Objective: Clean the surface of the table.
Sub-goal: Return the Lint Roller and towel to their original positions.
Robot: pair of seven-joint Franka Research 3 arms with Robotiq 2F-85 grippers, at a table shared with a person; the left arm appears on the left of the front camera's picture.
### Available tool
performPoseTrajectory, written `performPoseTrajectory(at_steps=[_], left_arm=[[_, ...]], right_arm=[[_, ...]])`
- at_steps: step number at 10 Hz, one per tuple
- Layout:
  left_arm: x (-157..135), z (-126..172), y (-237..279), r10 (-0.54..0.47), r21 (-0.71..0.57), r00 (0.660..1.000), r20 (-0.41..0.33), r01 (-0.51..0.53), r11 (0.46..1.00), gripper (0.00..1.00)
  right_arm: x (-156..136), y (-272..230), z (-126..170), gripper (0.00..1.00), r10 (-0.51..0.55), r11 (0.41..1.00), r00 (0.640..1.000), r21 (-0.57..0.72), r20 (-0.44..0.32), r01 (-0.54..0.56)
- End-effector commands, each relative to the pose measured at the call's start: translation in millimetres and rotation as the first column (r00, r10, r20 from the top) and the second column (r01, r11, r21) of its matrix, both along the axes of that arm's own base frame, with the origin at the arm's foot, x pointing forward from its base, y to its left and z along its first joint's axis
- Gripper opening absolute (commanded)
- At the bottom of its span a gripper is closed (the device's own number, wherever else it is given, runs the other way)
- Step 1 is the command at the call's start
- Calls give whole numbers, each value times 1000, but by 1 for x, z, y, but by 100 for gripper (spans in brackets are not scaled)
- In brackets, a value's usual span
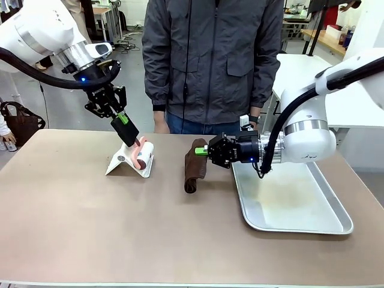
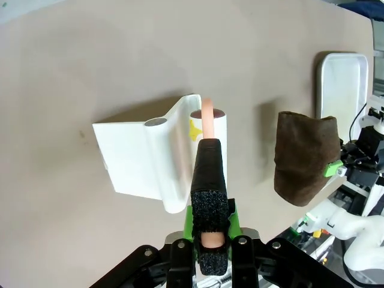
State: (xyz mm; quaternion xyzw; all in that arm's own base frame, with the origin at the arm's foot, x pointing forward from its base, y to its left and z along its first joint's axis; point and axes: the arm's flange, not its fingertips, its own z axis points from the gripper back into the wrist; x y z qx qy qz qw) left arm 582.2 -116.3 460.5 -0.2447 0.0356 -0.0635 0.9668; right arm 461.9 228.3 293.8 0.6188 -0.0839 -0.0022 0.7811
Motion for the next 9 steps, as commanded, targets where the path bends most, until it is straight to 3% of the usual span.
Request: performPoseTrajectory(at_steps=[1,5,7,9], left_arm=[[1,-3,-7,31,12,999,18,-32,999,22],[-12,-8,-5,108,-22,993,48,-108,994,22],[-21,-10,-1,132,-10,991,-6,-132,991,22],[-26,-11,4,184,-11,983,0,-184,983,22]], right_arm=[[0,2,-1,9,0,1000,1000,7,10,0],[1,0,-4,9,-2,1000,1000,14,4,2],[2,-1,-5,9,-5,1000,1000,18,1,5],[2,-1,-5,9,-1,1000,1000,19,0,1]])
